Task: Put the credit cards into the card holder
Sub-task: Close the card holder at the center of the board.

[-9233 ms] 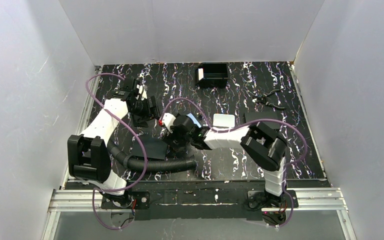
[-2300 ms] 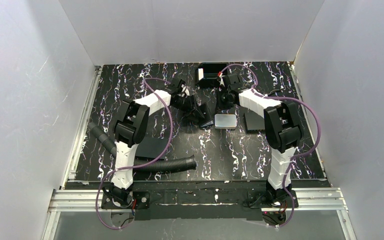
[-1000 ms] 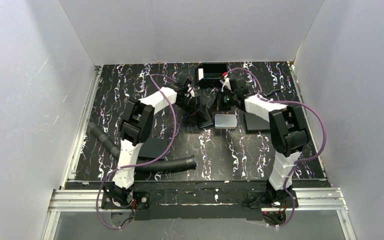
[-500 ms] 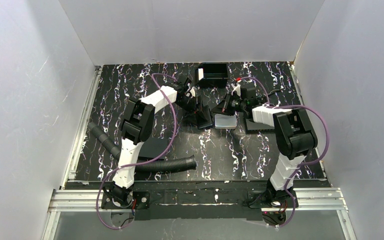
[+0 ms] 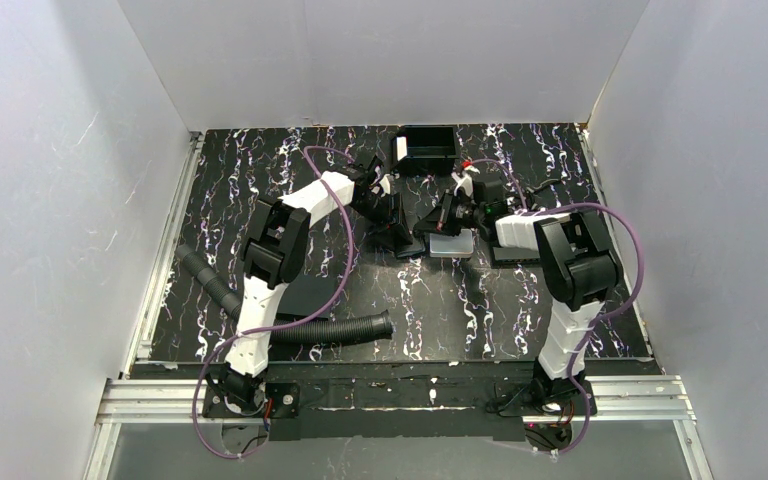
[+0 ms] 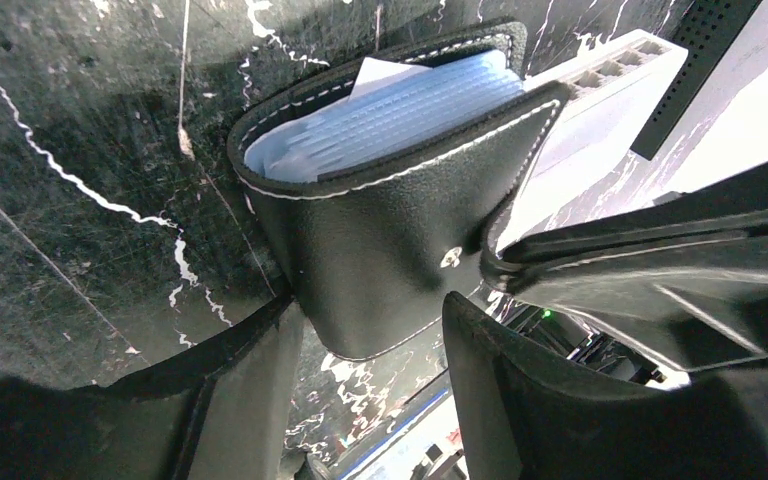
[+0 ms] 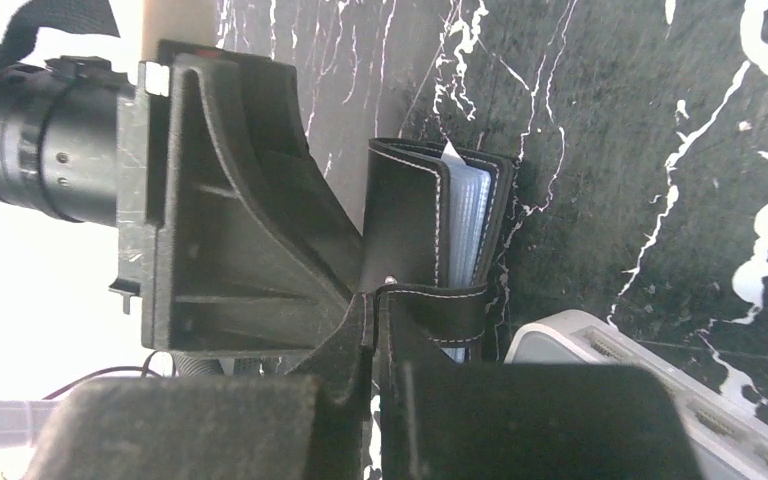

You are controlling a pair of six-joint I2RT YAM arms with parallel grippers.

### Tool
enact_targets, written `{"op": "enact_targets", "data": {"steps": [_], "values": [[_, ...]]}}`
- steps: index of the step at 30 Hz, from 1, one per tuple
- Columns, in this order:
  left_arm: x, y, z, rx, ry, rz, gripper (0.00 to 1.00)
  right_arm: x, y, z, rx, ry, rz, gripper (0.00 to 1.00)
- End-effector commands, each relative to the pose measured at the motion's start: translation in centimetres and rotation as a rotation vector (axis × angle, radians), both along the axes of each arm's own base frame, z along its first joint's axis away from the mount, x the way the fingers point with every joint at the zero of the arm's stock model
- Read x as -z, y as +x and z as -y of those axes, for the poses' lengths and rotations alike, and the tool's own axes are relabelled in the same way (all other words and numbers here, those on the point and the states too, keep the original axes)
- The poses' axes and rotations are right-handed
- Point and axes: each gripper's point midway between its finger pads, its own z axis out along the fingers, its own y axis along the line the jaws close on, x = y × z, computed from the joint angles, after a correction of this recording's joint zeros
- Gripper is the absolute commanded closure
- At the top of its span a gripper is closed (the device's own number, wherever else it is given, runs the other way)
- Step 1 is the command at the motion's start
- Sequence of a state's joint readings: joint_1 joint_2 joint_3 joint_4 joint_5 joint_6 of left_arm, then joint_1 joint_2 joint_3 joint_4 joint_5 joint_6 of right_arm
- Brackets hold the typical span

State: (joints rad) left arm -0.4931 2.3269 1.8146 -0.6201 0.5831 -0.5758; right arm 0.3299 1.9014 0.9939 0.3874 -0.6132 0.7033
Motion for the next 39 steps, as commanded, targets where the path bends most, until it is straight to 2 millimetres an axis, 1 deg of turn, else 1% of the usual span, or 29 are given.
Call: {"op": "enact_targets", "data": {"steps": [1, 5, 7, 10, 13, 15, 16, 19, 21, 25, 27, 30, 32, 36, 39], "values": [[6.5, -1.7, -2.9, 0.023, 0.214, -0.045, 0.47, -1.1, -0.3, -1.8, -0.059, 0.044, 0.050, 0.99], [5.7, -1.6, -2.7, 0.026, 0.200, -0.032, 0.48, 0.7, 0.4, -0.9, 0.000, -0.034, 0.035, 0.99], [5.0, -1.8, -2.6, 0.034, 0.181, -0.026, 0.46, 1.3, 0.8, -0.5, 0.020, -0.066, 0.036, 0.99], [3.0, -1.8, -2.5, 0.033, 0.126, -0.010, 0.42, 1.8, 0.9, -0.2, 0.020, -0.103, 0.030, 0.99], [0.4, -1.2, -2.8, 0.009, 0.061, 0.022, 0.39, 1.8, 1.0, 0.0, -0.001, -0.135, 0.048, 0.99], [-0.3, -0.6, -3.5, -0.015, 0.053, 0.037, 0.41, 2.0, 0.9, 0.1, -0.019, -0.167, 0.049, 0.99], [-0.3, -0.2, -3.9, -0.027, 0.058, 0.040, 0.44, 2.2, 0.8, 0.2, -0.027, -0.192, 0.055, 0.99], [0.8, 0.2, -4.7, -0.050, 0.087, 0.020, 0.47, 2.8, 0.7, 0.1, -0.056, -0.281, 0.076, 0.99], [1.6, 0.2, -4.7, -0.054, 0.095, 0.001, 0.47, 3.2, 0.2, -0.2, -0.075, -0.338, 0.082, 0.99], [3.0, 0.2, -4.4, -0.062, 0.107, -0.027, 0.45, 3.5, -0.2, -0.2, -0.078, -0.461, 0.110, 0.99], [3.3, 0.2, -4.3, -0.067, 0.107, -0.036, 0.42, 3.3, -0.2, -0.3, -0.078, -0.495, 0.130, 0.99], [3.3, 0.3, -3.6, -0.075, 0.067, -0.032, 0.36, 3.6, -0.3, -0.1, -0.075, -0.520, 0.122, 0.99], [3.7, 0.5, -3.7, -0.088, 0.091, -0.019, 0.35, 3.5, -0.2, 0.0, -0.074, -0.527, 0.122, 0.98], [5.4, 0.3, -4.8, -0.107, 0.210, -0.028, 0.39, 2.8, -0.2, -0.6, -0.083, -0.497, 0.123, 0.89], [6.5, 0.0, -5.5, -0.119, 0.267, -0.026, 0.44, 2.3, -0.1, -1.1, -0.087, -0.470, 0.110, 0.77]]}}
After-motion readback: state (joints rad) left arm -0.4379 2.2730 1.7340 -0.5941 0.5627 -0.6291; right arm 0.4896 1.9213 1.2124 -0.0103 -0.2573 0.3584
